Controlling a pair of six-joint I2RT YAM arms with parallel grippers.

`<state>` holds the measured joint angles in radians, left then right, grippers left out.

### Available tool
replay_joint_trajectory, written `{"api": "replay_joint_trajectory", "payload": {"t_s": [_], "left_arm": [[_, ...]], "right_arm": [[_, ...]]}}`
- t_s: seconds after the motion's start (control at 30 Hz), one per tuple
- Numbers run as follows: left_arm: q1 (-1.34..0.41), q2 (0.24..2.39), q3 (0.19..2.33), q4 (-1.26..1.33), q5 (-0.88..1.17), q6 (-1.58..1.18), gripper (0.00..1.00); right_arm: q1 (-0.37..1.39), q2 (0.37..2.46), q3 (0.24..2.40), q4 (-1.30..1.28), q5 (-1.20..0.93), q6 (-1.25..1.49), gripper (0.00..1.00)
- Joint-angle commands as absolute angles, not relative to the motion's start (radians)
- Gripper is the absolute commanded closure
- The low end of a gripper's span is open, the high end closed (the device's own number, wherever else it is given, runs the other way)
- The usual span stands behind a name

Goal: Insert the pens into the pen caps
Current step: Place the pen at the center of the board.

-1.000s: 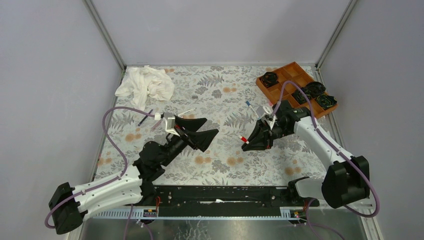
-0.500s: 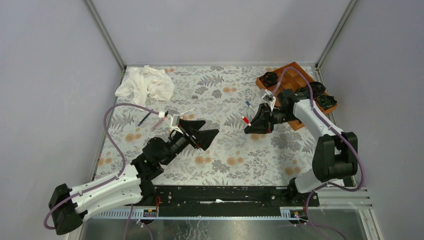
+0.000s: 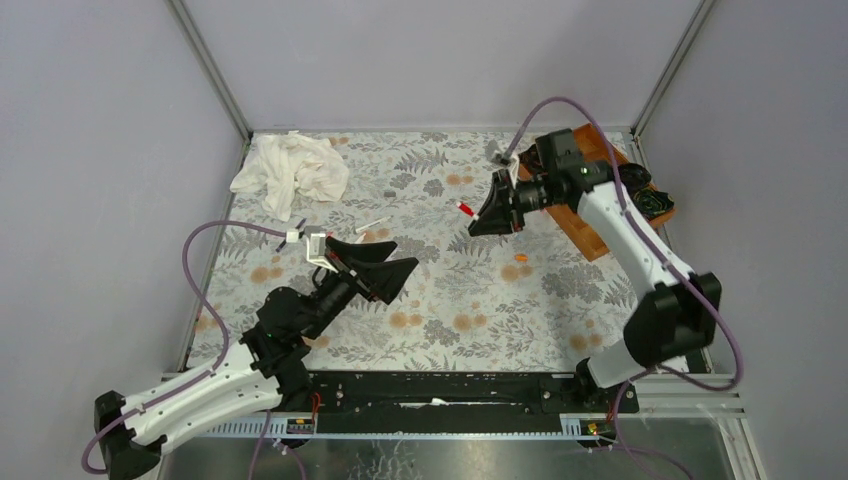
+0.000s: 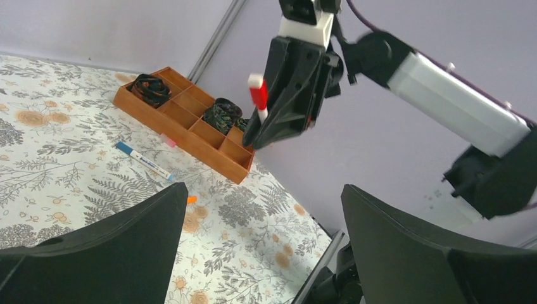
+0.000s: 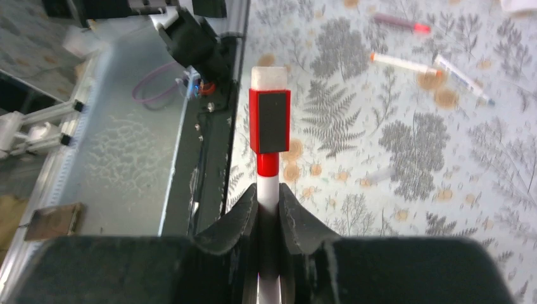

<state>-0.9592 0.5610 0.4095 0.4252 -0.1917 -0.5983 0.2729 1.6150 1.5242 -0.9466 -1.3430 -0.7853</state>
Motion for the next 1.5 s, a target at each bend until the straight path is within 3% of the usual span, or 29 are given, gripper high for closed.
{"api": "replay_joint_trajectory", "payload": {"t_s": [0.0,0.17,0.3,0.5,1.0,1.33,1.47], "left_arm": [[-0.953,0.534,0.378,0.420,-0.209,-0.632,0.01],[-0.953,0.508,0.388,0.362,-0.229,-0.644,0.01],[-0.953,0.492,0.364,0.338,-0.252,-0.653,0.01],[-0.953,0.493,0.327,0.359,-0.282,-0.673,0.01],[-0.953,0.420,0.272,0.316,-0.310,-0.695,0.01],[-0.953,0.423,0.280,0.300,-0.311,-0.684,0.01],[-0.953,0.439,0.289,0.302,-0.308,-0.679,0.01]], "right_arm": [[0.378,1.409,1.336,-0.276,-0.982,-0.184,1.00],[0.419,1.379,1.261,-0.216,-0.419,-0.102,1.00],[0.419,1.440,1.197,-0.308,-0.215,-0.110,0.99],[0.419,1.514,1.115,-0.254,-0.158,-0.160,0.92],[0.385,1.895,1.287,-0.317,-0.086,-0.174,0.84],[0.358,1.967,1.351,-0.344,-0.047,-0.179,0.62],[0.344,1.941,1.345,-0.353,-0.083,-0.173,0.61]]}}
